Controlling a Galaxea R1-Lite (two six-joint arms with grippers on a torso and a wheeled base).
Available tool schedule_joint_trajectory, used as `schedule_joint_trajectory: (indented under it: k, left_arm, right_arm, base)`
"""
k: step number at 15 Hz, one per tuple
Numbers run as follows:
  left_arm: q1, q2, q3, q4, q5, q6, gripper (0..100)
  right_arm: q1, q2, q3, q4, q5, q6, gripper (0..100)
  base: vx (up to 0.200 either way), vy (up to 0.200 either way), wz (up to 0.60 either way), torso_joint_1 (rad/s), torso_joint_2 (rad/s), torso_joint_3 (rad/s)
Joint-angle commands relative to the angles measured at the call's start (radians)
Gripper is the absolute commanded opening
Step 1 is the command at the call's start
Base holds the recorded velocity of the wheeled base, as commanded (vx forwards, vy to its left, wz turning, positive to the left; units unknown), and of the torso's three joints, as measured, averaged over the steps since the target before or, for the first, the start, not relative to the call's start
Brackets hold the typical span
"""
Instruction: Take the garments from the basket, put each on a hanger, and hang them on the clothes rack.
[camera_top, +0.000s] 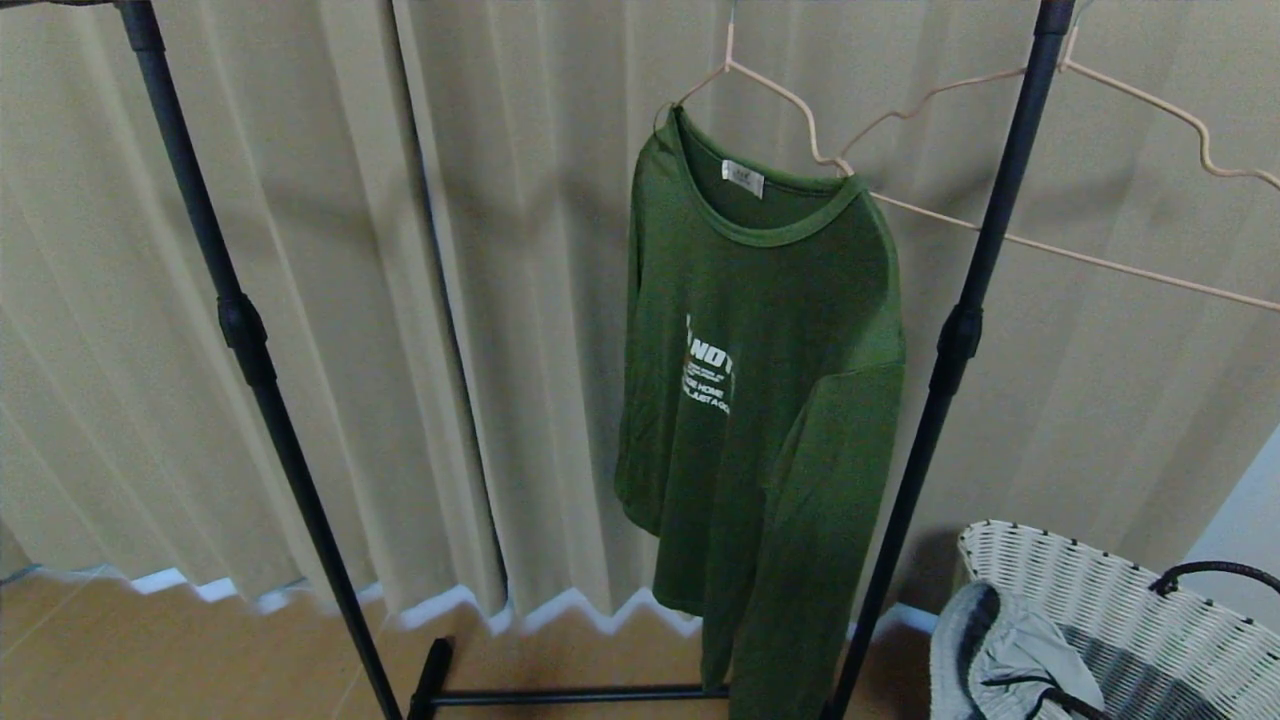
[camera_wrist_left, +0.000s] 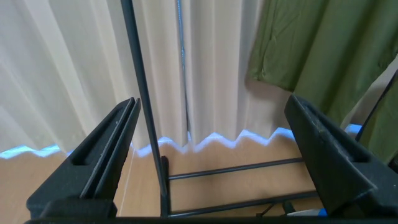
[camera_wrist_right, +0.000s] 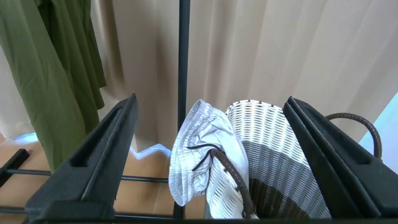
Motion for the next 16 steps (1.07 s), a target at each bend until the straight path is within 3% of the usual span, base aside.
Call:
schedule_joint_trajectory:
  k: [1,6,9,14,16]
  left_arm:
    - [0.0,0.001,0.0,0.0,0.0,0.0,100]
    - [0.0,0.003,-0.002,0.002,-0.002,0.0,100]
    - [0.0,0.001,0.0,0.0,0.0,-0.002,100]
    - [0.0,-0.001,0.0,-0.001,0.0,-0.005,100]
    - [0.0,-0.001,0.0,-0.001,0.001,-0.006,100]
  right_arm:
    - [0.001,0.0,0.0,0.0,0.001,-0.001,100]
    - [0.001,0.0,0.0,0.0,-0.001,0.001,100]
    - [0.001,-0.002,0.0,-0.002,-0.001,0.004,100]
    - [0.001,-0.002,-0.009,0.007,0.001,-0.013,100]
    - [0.027,0.07,-0.147,0.216,-0.002,-0.085,100]
  base:
    - [0.0,0.0,0.0,0.0,0.0,0.0]
    - [0.0,0.0,0.0,0.0,0.0,0.0]
    - [0.2,0.0,0.0,-0.002,0.0,0.009]
    - [0.0,0.0,0.0,0.0,0.0,0.0]
    - [0.0,0.0,0.0,0.0,0.0,0.0]
